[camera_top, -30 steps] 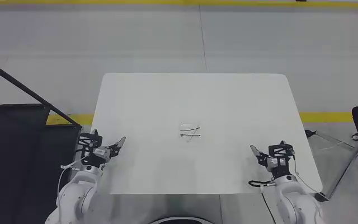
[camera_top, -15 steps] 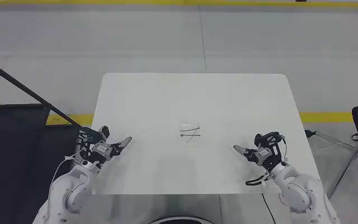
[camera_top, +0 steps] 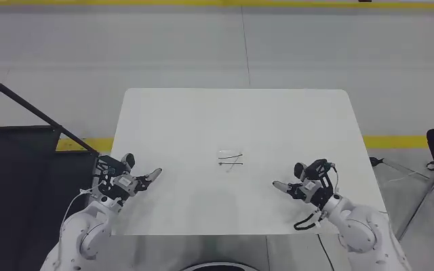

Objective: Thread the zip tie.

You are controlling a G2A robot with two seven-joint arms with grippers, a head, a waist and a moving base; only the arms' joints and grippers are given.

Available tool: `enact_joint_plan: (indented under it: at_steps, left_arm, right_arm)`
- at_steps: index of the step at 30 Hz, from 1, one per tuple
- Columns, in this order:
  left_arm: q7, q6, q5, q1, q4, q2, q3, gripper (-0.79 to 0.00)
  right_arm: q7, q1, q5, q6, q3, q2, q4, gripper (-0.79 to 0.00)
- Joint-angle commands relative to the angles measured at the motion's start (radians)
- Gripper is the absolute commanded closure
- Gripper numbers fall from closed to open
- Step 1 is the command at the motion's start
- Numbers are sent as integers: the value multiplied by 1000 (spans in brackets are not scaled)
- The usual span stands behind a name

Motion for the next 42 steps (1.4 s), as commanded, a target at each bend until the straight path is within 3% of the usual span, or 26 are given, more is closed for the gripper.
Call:
enact_joint_plan:
  at_steps: [1, 6, 18, 30, 39, 42]
  left_arm:
    - [-2, 8, -9, -6, 2, -1, 6, -785]
    - [-46, -7, -47, -69, 30, -5, 52, -785]
    - [-74, -135, -120, -119, 86, 0, 72, -785]
    - [-77, -134, -104, -118, 84, 1, 69, -785]
    - [-49, -143, -89, -88, 52, 3, 75, -785]
    - [-48, -145, -87, -85, 50, 3, 74, -785]
  right_arm:
    - [-2, 0, 1, 6, -4, 0, -2, -785]
    - [90, 79, 132, -33, -71, -2, 47, -785]
    - [620, 453, 746, -132, -258, -1, 417, -785]
    - [624, 465, 751, -123, -263, -1, 429, -785]
    - [593, 500, 720, 38, -351, -11, 396, -785]
    - [580, 516, 701, 91, -381, -15, 393, -733]
